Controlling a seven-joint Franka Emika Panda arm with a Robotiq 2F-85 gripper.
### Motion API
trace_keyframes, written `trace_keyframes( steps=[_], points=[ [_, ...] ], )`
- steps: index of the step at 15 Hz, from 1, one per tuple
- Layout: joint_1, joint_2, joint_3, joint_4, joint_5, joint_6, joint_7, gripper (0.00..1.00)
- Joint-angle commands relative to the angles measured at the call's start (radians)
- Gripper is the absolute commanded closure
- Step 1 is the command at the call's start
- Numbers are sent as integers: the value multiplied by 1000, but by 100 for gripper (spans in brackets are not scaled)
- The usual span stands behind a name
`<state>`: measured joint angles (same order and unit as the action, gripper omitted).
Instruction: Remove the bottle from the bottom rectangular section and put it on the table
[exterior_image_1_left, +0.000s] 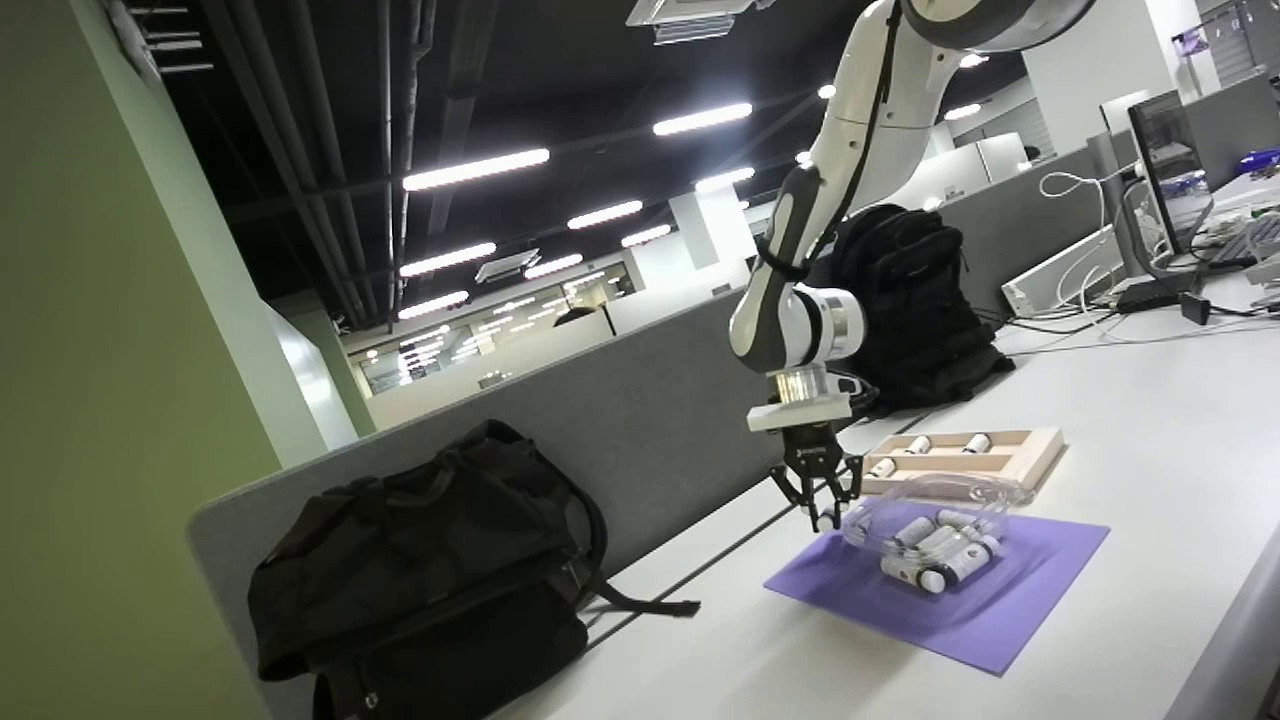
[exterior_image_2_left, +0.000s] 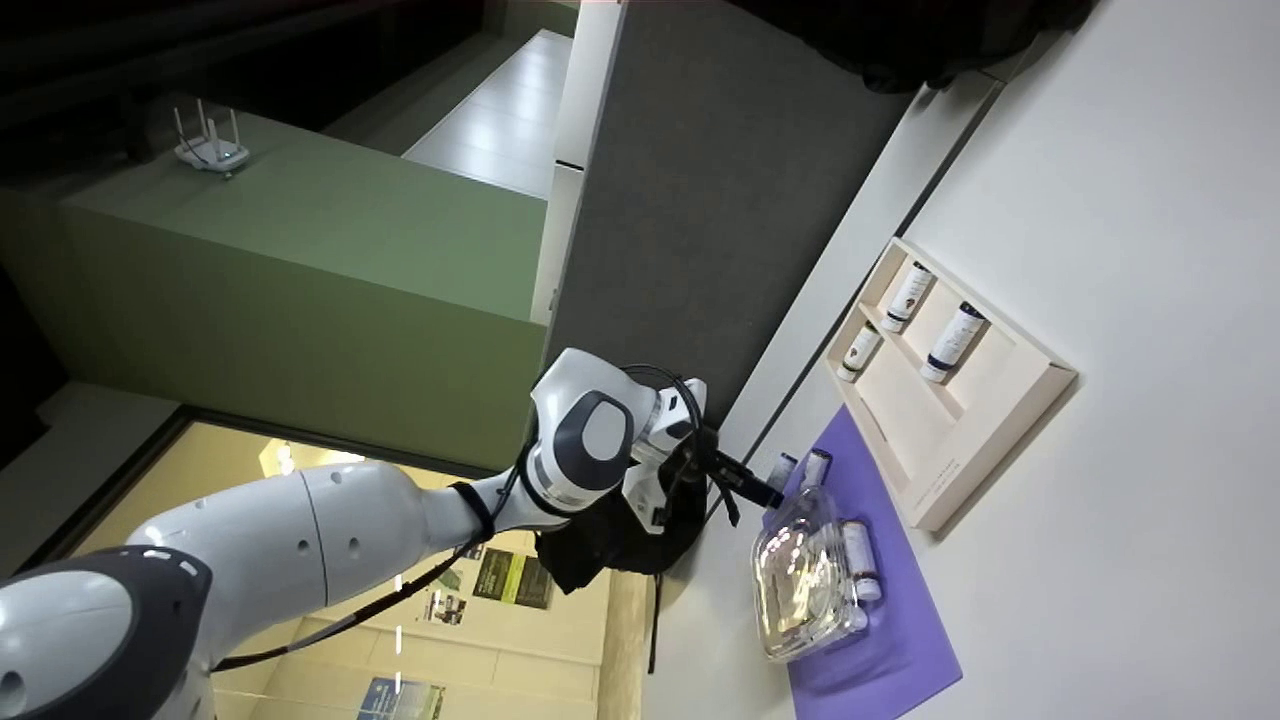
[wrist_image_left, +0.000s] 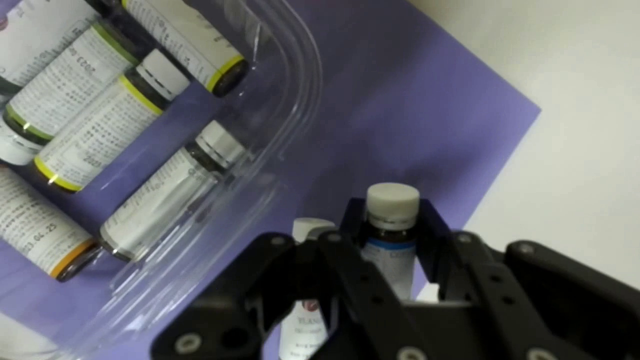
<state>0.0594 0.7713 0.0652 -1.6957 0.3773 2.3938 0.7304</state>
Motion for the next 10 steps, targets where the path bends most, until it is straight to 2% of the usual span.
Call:
trace_keyframes(
  steps=[1,7,8,9,10],
  points=[
    [-1,29,-16,37,5,-53,-19,87],
    [-9,35,-30,40,10,-84,-24,87],
    [-9,35,-33,41,9,-90,-21,78],
    [-10,35,-34,43,10,-97,-21,37],
    [-13,36,-34,46,10,-104,-25,37]
  ],
)
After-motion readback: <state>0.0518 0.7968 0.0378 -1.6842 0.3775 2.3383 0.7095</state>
